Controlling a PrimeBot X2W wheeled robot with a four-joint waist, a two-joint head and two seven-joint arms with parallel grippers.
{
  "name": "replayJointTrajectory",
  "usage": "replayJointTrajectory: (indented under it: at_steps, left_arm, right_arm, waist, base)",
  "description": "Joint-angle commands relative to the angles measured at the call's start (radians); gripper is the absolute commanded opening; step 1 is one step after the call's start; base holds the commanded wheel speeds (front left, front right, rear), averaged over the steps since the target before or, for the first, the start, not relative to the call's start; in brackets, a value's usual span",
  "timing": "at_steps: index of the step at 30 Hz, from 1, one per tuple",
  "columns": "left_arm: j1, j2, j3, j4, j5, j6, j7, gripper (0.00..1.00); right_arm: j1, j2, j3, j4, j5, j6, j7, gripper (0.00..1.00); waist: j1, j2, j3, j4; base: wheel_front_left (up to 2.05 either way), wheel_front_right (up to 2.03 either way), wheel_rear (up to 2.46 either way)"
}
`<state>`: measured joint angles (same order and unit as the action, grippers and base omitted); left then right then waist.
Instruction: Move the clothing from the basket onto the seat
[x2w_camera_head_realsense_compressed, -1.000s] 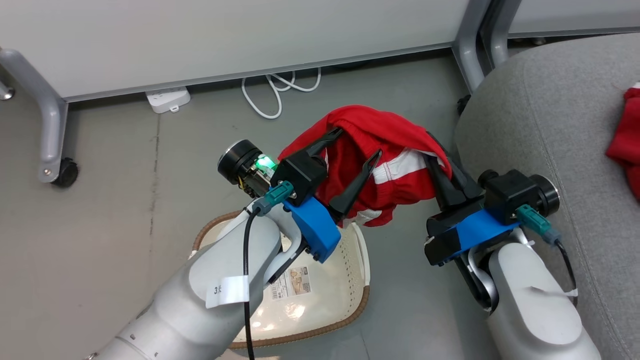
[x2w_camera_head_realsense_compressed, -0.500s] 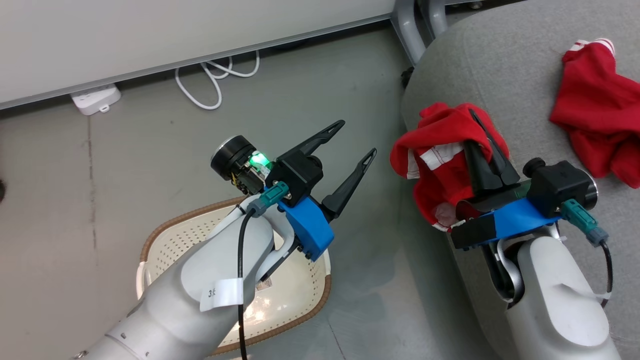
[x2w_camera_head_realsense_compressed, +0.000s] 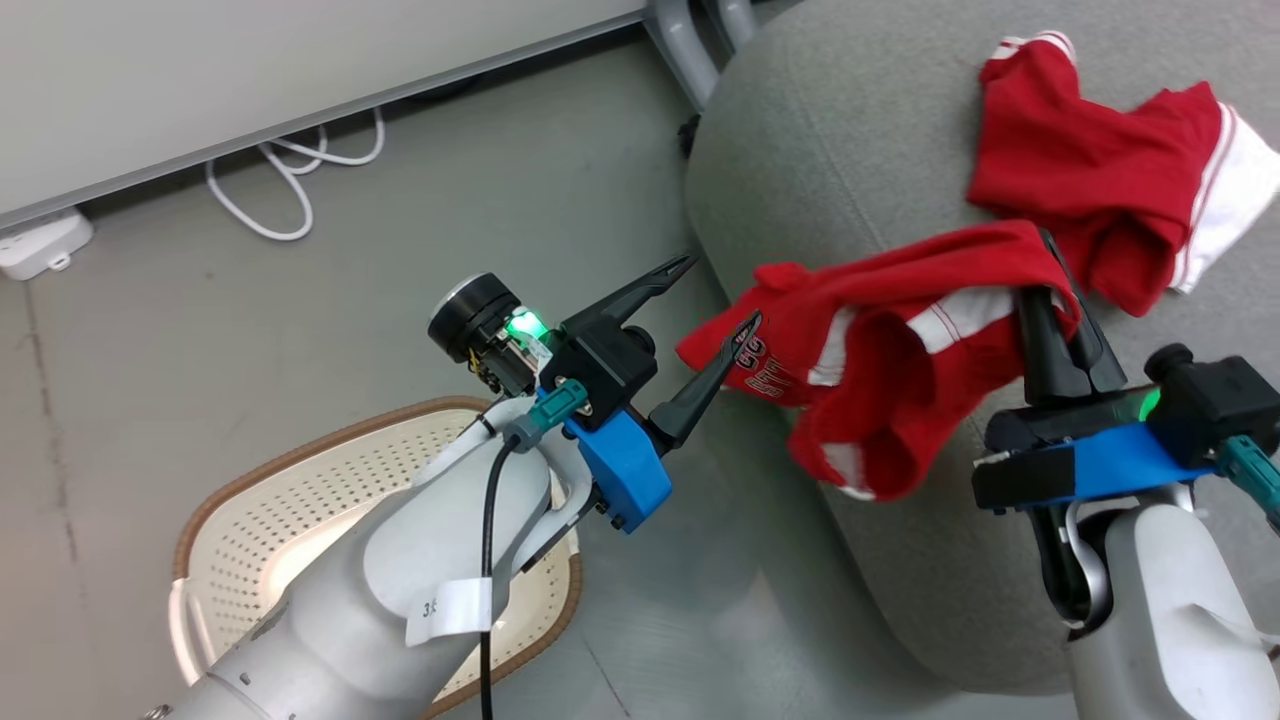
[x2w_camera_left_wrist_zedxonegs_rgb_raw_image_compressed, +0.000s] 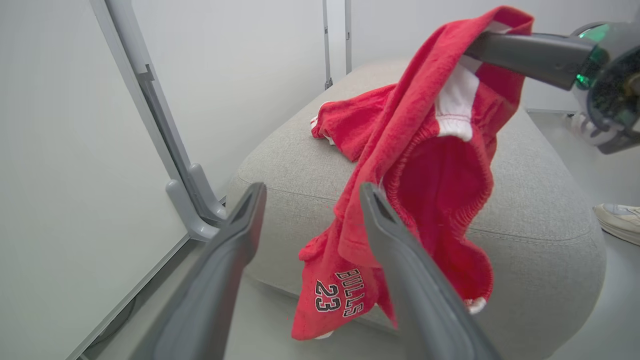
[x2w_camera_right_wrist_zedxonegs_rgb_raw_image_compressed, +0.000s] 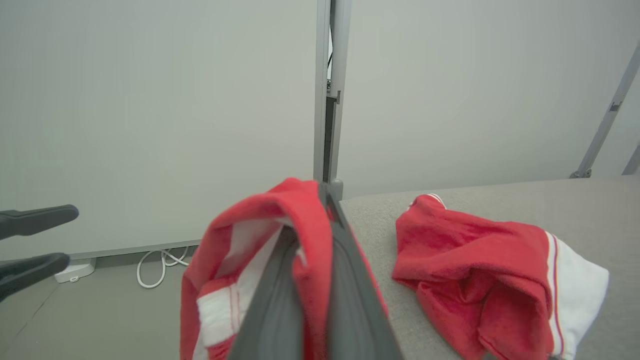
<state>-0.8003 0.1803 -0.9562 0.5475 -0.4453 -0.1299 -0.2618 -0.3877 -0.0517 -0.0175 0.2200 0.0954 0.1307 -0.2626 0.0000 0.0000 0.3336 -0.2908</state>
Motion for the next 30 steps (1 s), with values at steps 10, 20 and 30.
replayJointTrajectory:
  at_steps: [10,20,30]
  left_arm:
    - [0.011,0.001,-0.028,-0.005,0.011,-0.001,-0.005,1.0]
    - [-0.001,0.009,-0.025,-0.027,0.007,0.002,-0.005,1.0]
    - [-0.048,0.064,-0.009,-0.068,0.032,0.017,0.008,1.0]
  right_arm:
    - [0.052,0.002,-0.042,-0.029,0.024,0.0,-0.003,0.0]
    - [-0.002,0.002,-0.05,-0.079,0.001,0.0,-0.003,0.0]
    - [-0.269,-0.068,-0.142,-0.18,-0.015,0.0,-0.003,0.0]
  waist:
    - [0.0,0.0,0.02,-0.073]
    - [0.0,0.0,0.037,-0.075]
    - [0.0,0.0,0.161,-0.074]
  base:
    - [0.0,0.0,0.0]
    - [0.0,0.0,0.0]
    - [0.0,0.0,0.0]
